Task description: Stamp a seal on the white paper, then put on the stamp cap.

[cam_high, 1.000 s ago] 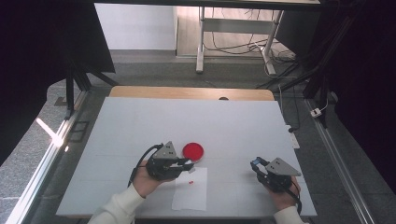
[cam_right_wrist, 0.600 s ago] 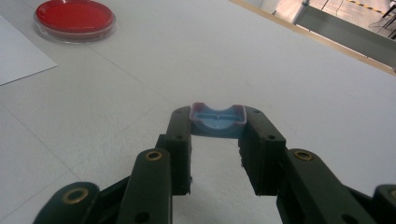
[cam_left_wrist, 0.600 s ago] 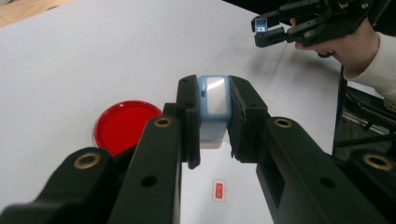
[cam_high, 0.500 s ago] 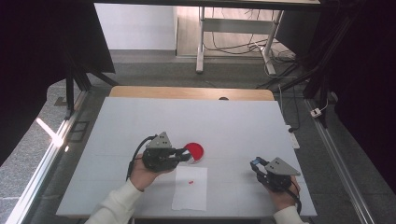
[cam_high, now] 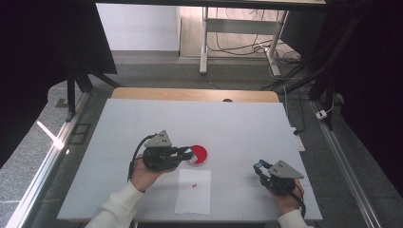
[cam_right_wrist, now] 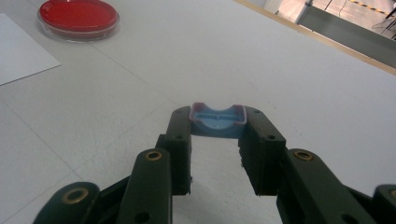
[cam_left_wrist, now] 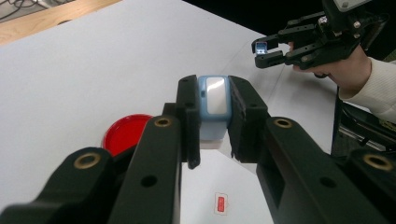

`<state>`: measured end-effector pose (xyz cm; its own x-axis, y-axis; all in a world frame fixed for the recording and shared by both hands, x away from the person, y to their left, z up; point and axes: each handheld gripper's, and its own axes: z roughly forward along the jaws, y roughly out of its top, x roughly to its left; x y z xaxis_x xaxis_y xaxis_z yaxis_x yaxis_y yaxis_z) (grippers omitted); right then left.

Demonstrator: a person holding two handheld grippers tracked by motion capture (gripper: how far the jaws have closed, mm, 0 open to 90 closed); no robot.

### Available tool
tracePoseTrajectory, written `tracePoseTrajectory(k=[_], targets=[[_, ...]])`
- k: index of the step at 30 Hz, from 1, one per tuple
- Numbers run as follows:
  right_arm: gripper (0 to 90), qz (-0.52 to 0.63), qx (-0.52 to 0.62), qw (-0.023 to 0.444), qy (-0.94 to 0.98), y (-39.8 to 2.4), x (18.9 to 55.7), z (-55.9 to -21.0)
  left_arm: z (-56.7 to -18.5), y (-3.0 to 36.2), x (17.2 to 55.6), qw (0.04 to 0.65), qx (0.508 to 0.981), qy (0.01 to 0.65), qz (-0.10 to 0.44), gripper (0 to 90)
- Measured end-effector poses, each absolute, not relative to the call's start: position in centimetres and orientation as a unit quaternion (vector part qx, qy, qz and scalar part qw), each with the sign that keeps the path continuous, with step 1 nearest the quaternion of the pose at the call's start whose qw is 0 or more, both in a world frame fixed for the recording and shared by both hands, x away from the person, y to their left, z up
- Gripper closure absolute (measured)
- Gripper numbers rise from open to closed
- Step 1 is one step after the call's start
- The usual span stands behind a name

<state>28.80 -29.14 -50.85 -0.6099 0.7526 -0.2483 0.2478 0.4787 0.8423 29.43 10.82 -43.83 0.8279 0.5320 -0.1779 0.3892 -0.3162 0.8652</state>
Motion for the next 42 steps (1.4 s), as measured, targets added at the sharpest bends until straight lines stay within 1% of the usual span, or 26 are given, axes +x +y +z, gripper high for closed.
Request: tracePoseTrajectory(k=[11,34,42], targets=[[65.0,0.405,0.307,0.307,0.805,-28.5,28.8,-50.8,-43.9,10.6,29.4,0.510,0.809,0.283,0.069,75.1],[65.0,0.435,0.288,0.274,0.808,-26.1,28.3,-50.7,-44.1,10.2,29.7,0.505,0.814,0.279,0.064,75.1],[65.0,0.456,0.289,0.253,0.803,-24.9,28.5,-50.5,-44.2,10.1,29.7,0.502,0.816,0.280,0.066,75.0]])
